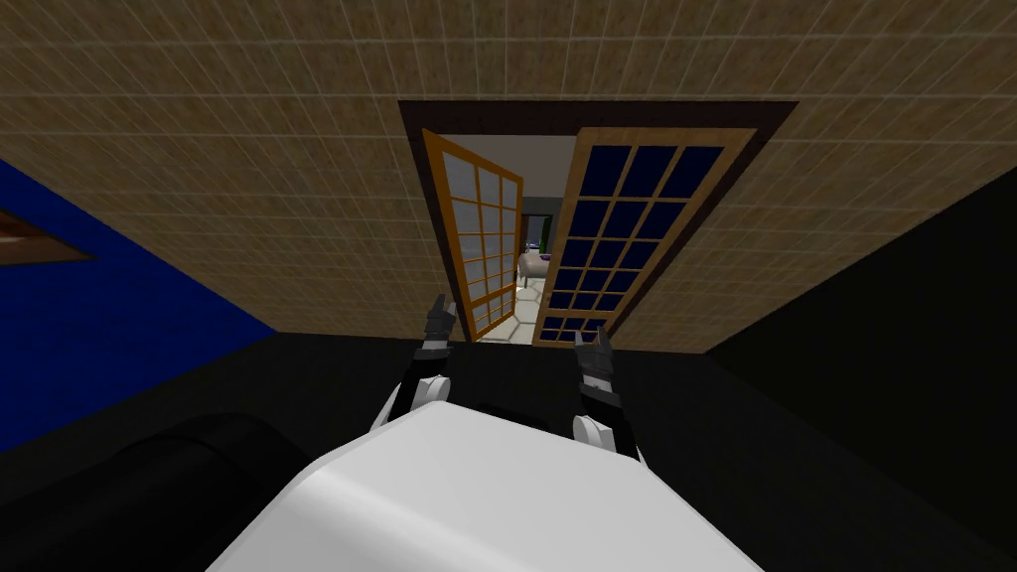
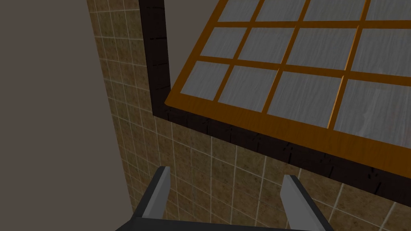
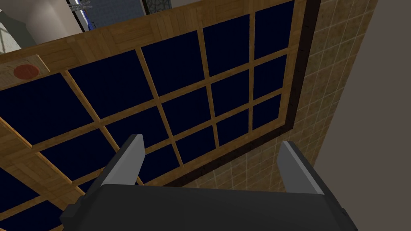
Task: Push the door open
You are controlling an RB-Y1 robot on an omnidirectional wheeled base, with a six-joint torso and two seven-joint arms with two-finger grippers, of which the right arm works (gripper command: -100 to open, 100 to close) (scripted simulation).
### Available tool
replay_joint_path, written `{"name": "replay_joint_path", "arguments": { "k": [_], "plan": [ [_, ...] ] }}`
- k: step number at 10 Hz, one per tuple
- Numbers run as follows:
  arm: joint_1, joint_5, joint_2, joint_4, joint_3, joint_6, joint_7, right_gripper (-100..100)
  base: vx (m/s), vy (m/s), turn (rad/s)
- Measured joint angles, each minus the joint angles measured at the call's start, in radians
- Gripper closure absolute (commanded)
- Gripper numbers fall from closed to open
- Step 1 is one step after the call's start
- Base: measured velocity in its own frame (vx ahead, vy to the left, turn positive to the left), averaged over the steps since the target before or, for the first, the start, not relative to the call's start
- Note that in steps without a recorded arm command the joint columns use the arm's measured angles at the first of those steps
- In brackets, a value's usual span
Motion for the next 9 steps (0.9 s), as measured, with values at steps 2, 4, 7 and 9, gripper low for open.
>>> {"name": "replay_joint_path", "arguments": {
  "k": [2,4,7,9],
  "plan": [
    [-0.007,-0.025,-0.008,0.037,0.014,-0.019,-0.037,-100,0.102,-0.037,0.094],
    [-0.013,-0.052,-0.015,0.077,0.03,-0.042,-0.078,-100,0.096,-0.05,0.083],
    [-0.029,-0.096,-0.028,0.14,0.048,-0.073,-0.142,-100,0.09,-0.056,0.101],
    [-0.041,-0.125,-0.032,0.185,0.063,-0.094,-0.185,-100,0.087,-0.049,0.101]
  ]
}}
